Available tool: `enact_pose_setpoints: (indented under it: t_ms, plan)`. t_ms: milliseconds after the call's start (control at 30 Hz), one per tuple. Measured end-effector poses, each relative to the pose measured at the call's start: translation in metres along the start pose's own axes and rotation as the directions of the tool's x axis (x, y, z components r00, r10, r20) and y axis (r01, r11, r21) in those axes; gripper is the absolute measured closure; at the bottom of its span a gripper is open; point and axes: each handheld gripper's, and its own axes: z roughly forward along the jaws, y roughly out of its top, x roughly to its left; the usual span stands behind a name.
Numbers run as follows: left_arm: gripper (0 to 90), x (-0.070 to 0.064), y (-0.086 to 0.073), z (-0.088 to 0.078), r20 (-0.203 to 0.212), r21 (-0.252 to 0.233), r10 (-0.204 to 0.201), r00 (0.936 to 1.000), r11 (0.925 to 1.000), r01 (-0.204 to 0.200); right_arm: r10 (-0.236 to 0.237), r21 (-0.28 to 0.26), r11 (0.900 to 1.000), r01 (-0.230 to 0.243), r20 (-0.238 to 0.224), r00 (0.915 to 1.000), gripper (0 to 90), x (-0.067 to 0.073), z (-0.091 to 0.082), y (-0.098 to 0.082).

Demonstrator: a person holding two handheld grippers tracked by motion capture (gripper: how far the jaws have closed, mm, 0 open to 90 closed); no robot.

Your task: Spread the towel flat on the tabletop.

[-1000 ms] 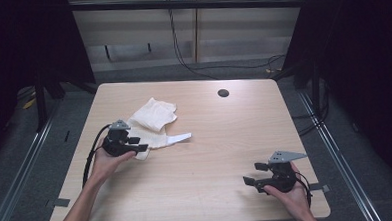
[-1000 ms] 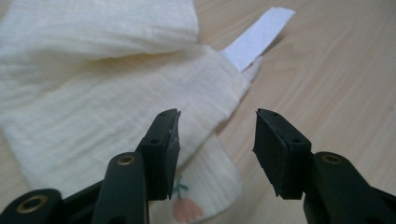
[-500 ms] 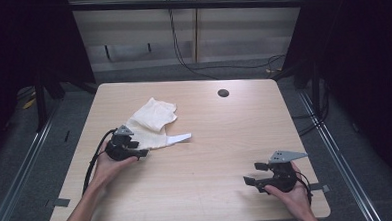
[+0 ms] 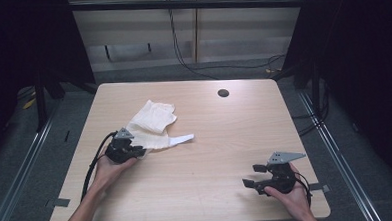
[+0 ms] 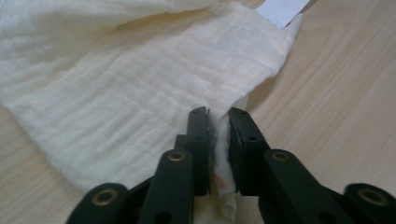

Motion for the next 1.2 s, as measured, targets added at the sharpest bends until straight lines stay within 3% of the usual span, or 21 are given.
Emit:
enact_pose_setpoints:
  t_ms: [133,267,300,500,700,733,767,833,867,900,1000,1033,1200]
  plan:
    - [85.6,-0.001,0.0,0.001,0.022,-0.005,-0.007,0.9997,1.0,0.007,-0.002,0.005,1.0,0.002,-0.004,1.0,25.7,0.002,0.001,0.001]
    - [85.8,-0.006,0.0,0.002,0.041,-0.006,-0.011,0.9991,0.9999,0.011,-0.003,0.001,1.0,0.003,-0.01,0.9999,25.8,0.002,0.001,0.001]
    - [85.8,-0.012,0.0,0.003,0.08,-0.008,-0.011,0.9968,0.9999,0.011,0.0,0.003,1.0,0.0,-0.011,0.9999,25.8,0.001,0.001,0.001]
    - [85.8,-0.025,0.003,0.006,0.103,0.004,0.023,0.9944,0.9997,-0.024,-0.007,0.019,1.0,0.008,-0.022,0.9997,26.2,0.003,0.003,0.0]
    - [86.2,-0.042,0.005,0.009,0.177,0.013,0.069,0.9817,0.9973,-0.073,-0.006,0.018,1.0,0.006,-0.023,0.9997,26.3,0.003,0.003,0.0]
    - [86.4,-0.048,0.006,0.01,0.193,0.019,0.089,0.9772,0.9954,-0.094,-0.006,0.018,1.0,0.006,-0.02,0.9998,26.3,0.003,0.003,0.0]
    - [86.4,-0.048,0.006,0.01,0.193,0.019,0.089,0.9772,0.9954,-0.094,-0.006,0.021,1.0,0.006,-0.019,0.9998,26.6,0.003,0.003,0.0]
    - [86.4,-0.057,0.009,0.012,0.22,0.029,0.112,0.969,0.9923,-0.121,-0.005,0.028,1.0,0.005,-0.018,0.9998,27.0,0.004,0.003,0.0]
    - [86.5,-0.057,0.009,0.012,0.22,0.029,0.112,0.969,0.9923,-0.121,-0.006,0.03,1.0,0.007,-0.02,0.9998,27.0,0.004,0.004,0.0]
    - [86.5,-0.062,0.01,0.013,0.242,0.03,0.116,0.9633,0.9915,-0.127,-0.008,0.029,1.0,0.009,-0.021,0.9997,27.0,0.005,0.004,0.0]
    - [86.5,-0.067,0.011,0.015,0.256,0.031,0.128,0.9581,0.9895,-0.141,-0.009,0.027,1.0,0.01,-0.022,0.9997,27.0,0.005,0.004,0.001]
    - [86.5,-0.072,0.012,0.015,0.269,0.04,0.145,0.9524,0.9861,-0.161,-0.008,0.024,1.0,0.008,-0.022,0.9997,27.0,0.006,0.003,0.001]
    - [86.6,-0.082,0.012,0.012,0.286,0.048,0.157,0.9454,0.9829,-0.178,-0.002,0.018,1.0,0.002,-0.022,0.9997,27.0,0.005,0.003,0.001]
